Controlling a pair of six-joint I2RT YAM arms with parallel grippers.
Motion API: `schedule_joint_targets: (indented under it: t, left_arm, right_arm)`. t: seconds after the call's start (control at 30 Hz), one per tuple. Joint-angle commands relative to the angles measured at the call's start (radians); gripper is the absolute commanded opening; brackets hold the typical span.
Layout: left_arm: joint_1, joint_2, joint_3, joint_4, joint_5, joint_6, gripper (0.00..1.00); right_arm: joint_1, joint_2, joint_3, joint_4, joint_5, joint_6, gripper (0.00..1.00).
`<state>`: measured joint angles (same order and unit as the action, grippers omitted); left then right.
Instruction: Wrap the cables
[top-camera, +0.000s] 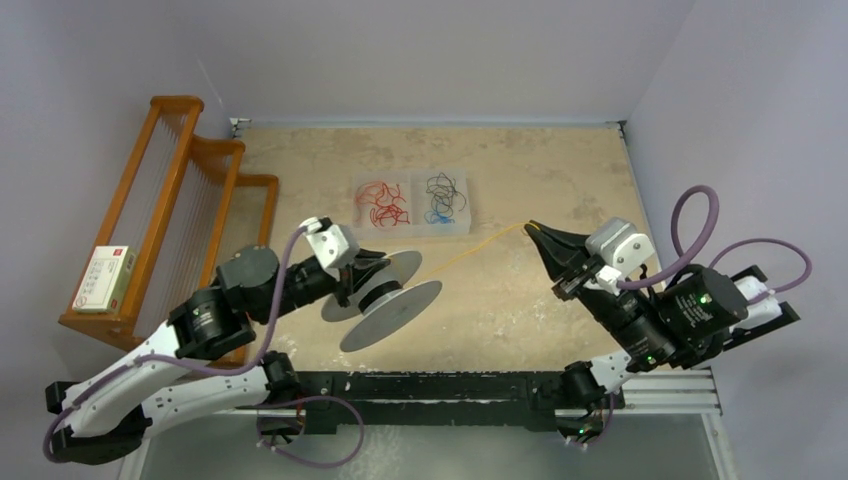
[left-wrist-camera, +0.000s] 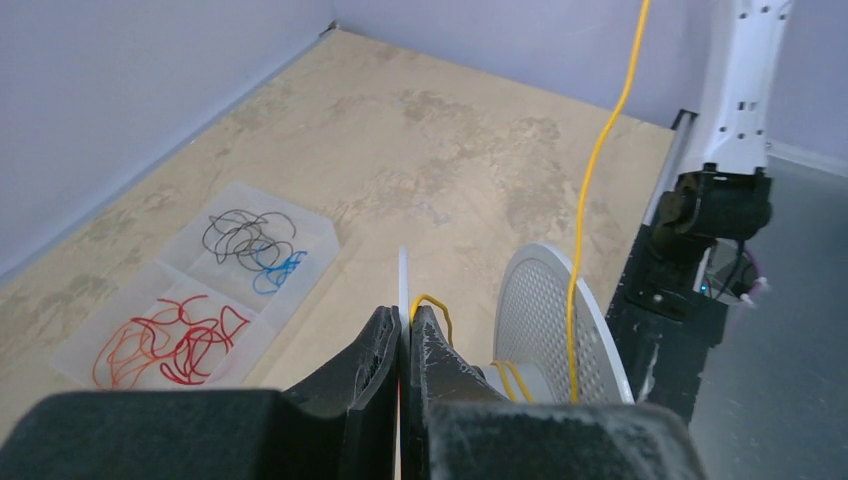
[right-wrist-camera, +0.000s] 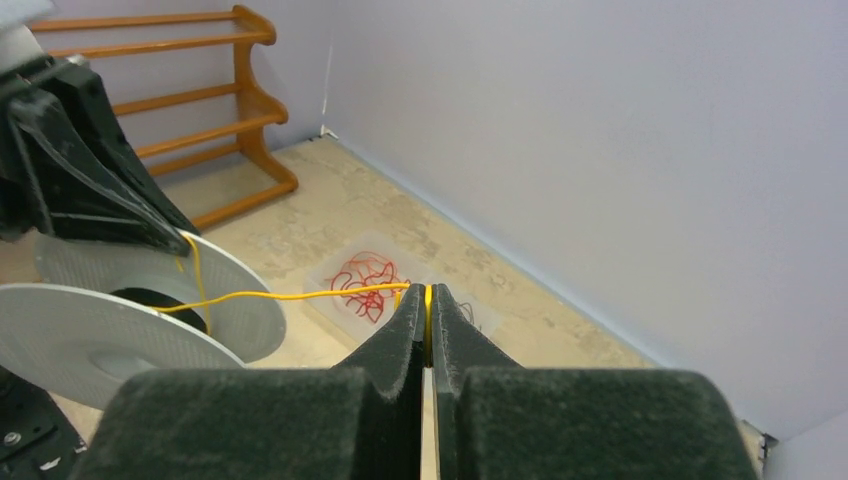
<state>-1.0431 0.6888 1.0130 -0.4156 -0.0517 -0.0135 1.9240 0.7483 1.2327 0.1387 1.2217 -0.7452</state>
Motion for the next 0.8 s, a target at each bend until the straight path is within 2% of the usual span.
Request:
schedule_joint_targets:
  t: [0.0,0.27,0.43,0.5,0.63,0.77]
  left_arm:
    - [0.002,-0.061,0.071,0.022,0.108,-0.052,0.00]
    - [0.002,-0.080,0.109,0.097,0.197,-0.089,0.00]
    - [0.003,-0.074,0.124,0.147,0.235,-0.108,0.00]
    - [0.002,-0.076,0.129,0.163,0.239,-0.110,0.00]
    - [0.003,-0.070,0.153,0.167,0.227,-0.113,0.00]
    - [0.002,-0.069,0.176,0.169,0.162,-0.110,0.00]
  right_arm:
    - [0.001,-0.015,-0.031,0.062,0.004,0.037,0.00]
    - [-0.049,0.004,-0.109,0.032,-0.085,0.156,0.00]
    - [-0.265,0.071,-0.142,-0.097,-0.269,0.340,0.00]
    - [-0.341,0.077,-0.175,-0.098,-0.337,0.377,0.00]
    - [-0.424,0.028,-0.272,-0.064,-0.391,0.435,0.00]
    - [-0.471,-0.050,-0.409,-0.066,-0.381,0.556,0.00]
